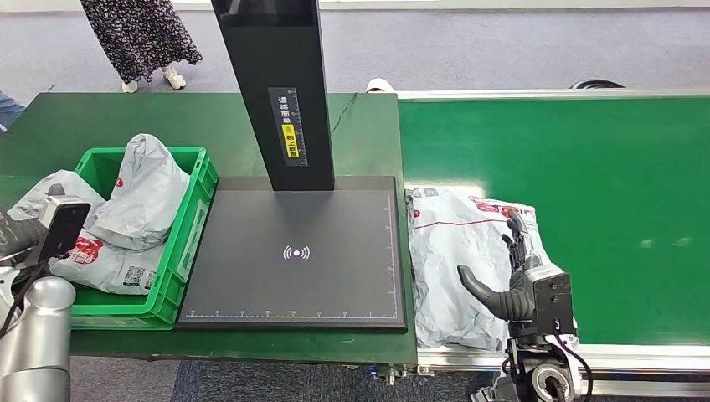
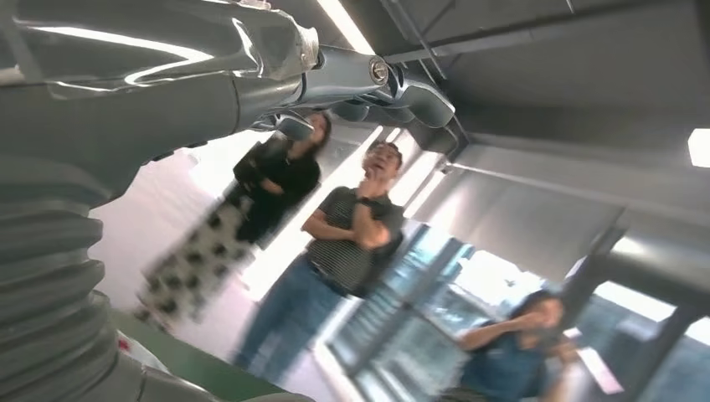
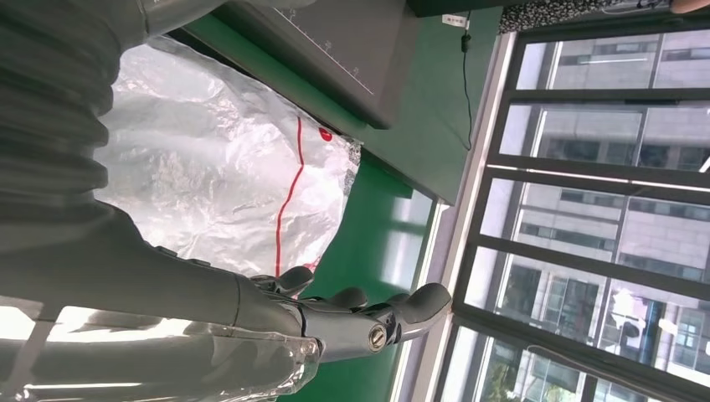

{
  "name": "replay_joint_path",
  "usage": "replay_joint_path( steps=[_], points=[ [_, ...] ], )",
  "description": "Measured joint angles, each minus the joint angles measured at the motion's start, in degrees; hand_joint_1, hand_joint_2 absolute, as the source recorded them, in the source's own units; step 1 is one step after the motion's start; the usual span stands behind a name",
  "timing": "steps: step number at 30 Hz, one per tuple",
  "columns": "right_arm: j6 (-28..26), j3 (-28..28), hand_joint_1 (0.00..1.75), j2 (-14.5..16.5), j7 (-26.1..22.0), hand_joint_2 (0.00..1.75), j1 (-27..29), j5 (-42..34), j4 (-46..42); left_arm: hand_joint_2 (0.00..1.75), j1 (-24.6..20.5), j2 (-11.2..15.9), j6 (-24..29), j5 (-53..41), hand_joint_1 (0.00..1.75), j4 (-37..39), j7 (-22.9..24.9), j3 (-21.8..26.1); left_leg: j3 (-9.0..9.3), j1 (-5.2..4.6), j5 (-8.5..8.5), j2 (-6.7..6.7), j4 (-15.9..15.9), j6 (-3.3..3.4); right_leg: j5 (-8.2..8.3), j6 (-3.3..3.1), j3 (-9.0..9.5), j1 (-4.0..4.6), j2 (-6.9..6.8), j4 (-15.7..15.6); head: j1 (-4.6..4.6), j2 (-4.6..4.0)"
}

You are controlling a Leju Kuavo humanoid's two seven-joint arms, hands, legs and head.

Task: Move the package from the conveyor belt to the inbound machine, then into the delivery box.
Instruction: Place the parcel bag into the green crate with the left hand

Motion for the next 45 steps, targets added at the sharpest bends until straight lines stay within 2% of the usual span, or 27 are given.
replay_joint_path(
  steps=[3, 7, 10, 13, 17, 23, 27, 33, 40, 45],
  points=[
    [-0.14, 0.02, 0.00, -0.09, -0.26, 1.75, 0.04, -0.14, 0.05, 1.75, 1.40, -1.88, -3.66, 13.24, 0.00, -4.16, -4.10, -1.69, 0.02, 0.00, 0.00, 0.00, 0.01, 0.00, 0.00, 0.00, 0.00, 0.00, 0.00, 0.00, -0.01, 0.00],
    [0.03, 0.02, 0.00, -0.22, -1.72, 1.75, 0.00, -0.67, 0.20, 1.75, 2.92, -4.01, -14.68, 29.86, 0.00, -9.10, -7.95, -5.07, 0.00, 0.01, 0.00, -0.01, 0.00, 0.00, 0.00, 0.00, 0.02, 0.01, -0.02, 0.00, 0.00, 0.00],
    [0.79, 0.15, 0.00, -0.27, -3.52, 1.75, -0.38, -1.25, 0.55, 1.75, 4.08, -5.28, -22.85, 38.89, 0.00, -12.24, -10.34, -7.46, -0.01, 0.00, 0.00, 0.02, 0.00, 0.00, 0.00, 0.00, 0.02, 0.00, -0.01, 0.00, 0.00, 0.00],
    [1.55, 0.66, 0.00, -0.45, -4.70, 1.75, -1.50, -1.58, 1.01, 1.75, 5.67, -6.92, -32.22, 46.83, 0.00, -15.61, -10.79, -9.62, 0.00, 0.00, -0.01, 0.00, 0.01, 0.00, 0.00, 0.00, 0.01, 0.00, -0.01, 0.00, 0.01, 0.00],
    [2.33, 2.01, 0.00, -0.91, -5.35, 1.75, -2.97, -2.40, 1.67, 1.75, 8.04, -9.06, -42.47, 50.53, 0.00, -19.75, -10.07, -12.79, -0.01, 0.00, -0.01, -0.01, 0.01, 0.00, 0.00, 0.00, 0.02, -0.01, -0.01, 0.00, 0.00, 0.00],
    [4.01, 4.56, 0.00, -1.02, -6.81, 1.75, -4.49, -3.09, 2.58, 1.75, 10.44, -11.42, -52.13, 51.58, 0.00, -22.46, -7.69, -19.18, 0.00, 0.00, -0.01, -0.02, 0.00, 0.00, 0.00, 0.00, 0.01, 0.00, -0.02, -0.01, -0.01, 0.00],
    [5.62, 6.47, 0.00, -0.89, -7.30, 1.75, -5.64, -4.04, 3.54, 1.75, 10.95, -12.84, -55.66, 50.54, 0.00, -21.08, -5.26, -24.28, 0.00, 0.00, -0.01, -0.02, 0.00, 0.01, 0.00, 0.00, 0.02, 0.00, -0.02, -0.01, -0.01, 0.00],
    [6.80, 9.15, 0.00, -0.13, -7.15, 1.75, -7.34, -5.04, 7.19, 1.75, 10.61, -14.30, -58.69, 51.11, 0.00, -13.69, -2.96, -30.22, 0.01, 0.00, -0.01, -0.01, 0.01, 0.01, 0.01, 0.01, 0.02, -0.01, -0.02, 0.00, -0.02, 0.00],
    [7.27, 12.28, 0.00, 0.97, -6.53, 1.75, -10.01, -5.38, 12.78, 1.75, 8.37, -15.83, -58.69, 52.54, 0.00, -2.00, -2.07, -33.15, 0.00, 0.00, -0.01, -0.01, 0.01, 0.01, 0.01, 0.01, 0.02, 0.00, -0.02, 0.00, -0.01, 0.00],
    [7.27, 12.94, 0.00, 1.20, -6.32, 1.75, -10.48, -5.48, 13.95, 1.75, 8.01, -16.20, -57.70, 52.40, 0.00, 0.40, -2.29, -33.37, 0.00, 0.00, -0.01, -0.01, 0.01, 0.01, 0.01, 0.01, 0.01, 0.00, -0.02, 0.00, -0.01, 0.00]
  ],
)
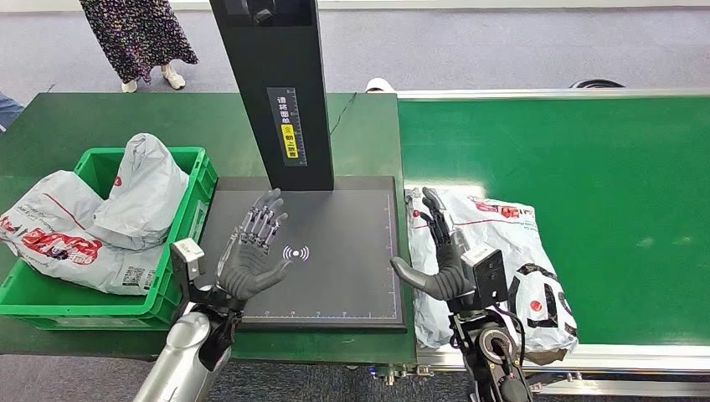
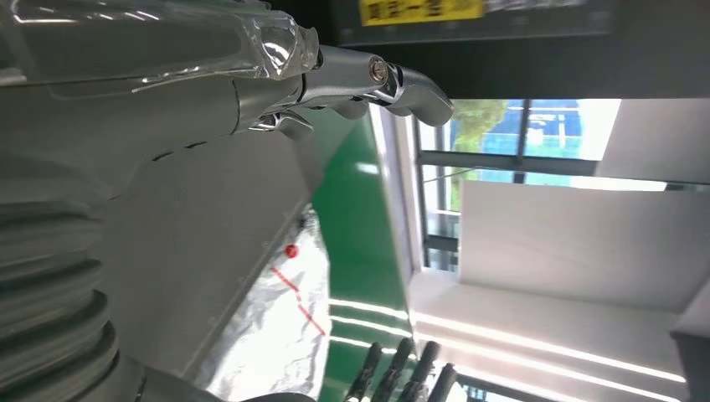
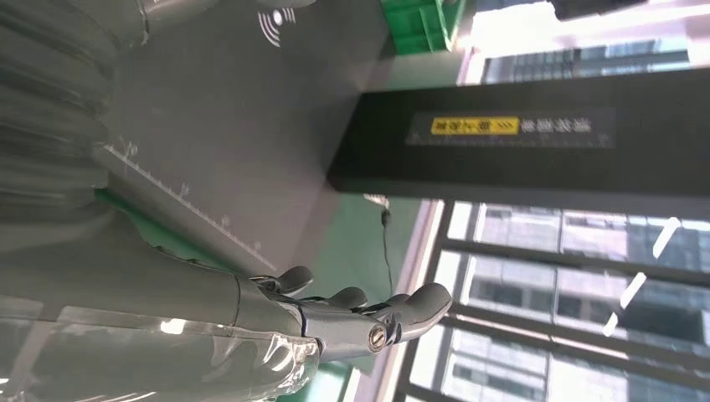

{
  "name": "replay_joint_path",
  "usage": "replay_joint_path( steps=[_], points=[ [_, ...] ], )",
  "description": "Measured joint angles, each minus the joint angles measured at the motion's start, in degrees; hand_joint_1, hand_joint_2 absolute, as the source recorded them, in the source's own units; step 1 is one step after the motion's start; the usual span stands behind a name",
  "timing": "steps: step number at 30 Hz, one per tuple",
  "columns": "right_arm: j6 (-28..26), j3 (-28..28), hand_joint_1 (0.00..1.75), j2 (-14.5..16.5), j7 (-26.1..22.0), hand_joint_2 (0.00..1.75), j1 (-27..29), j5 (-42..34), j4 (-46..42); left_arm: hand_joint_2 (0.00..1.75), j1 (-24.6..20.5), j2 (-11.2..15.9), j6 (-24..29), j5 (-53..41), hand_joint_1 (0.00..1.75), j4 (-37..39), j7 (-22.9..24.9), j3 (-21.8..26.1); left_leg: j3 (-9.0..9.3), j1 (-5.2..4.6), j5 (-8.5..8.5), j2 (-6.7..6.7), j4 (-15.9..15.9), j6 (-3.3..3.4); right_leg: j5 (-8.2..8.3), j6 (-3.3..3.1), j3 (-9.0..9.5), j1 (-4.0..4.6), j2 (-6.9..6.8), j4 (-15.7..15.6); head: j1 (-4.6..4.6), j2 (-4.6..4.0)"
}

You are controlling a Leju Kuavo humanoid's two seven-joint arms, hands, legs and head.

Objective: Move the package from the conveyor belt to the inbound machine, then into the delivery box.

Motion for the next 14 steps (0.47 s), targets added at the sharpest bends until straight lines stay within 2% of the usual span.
replay_joint_path(
  steps=[14],
  points=[
    [-0.17, 1.62, 0.00, 0.26, 0.15, 1.75, -0.94, -0.63, 3.65, 1.75, -0.23, -0.79, 2.03, -0.04, 0.00, 4.41, -0.26, -0.04, -0.02, 0.00, 0.00, -0.01, 0.00, 0.00, 0.00, 0.00, 0.00, 0.00, 0.00, 0.00, 0.00, 0.00]
  ],
)
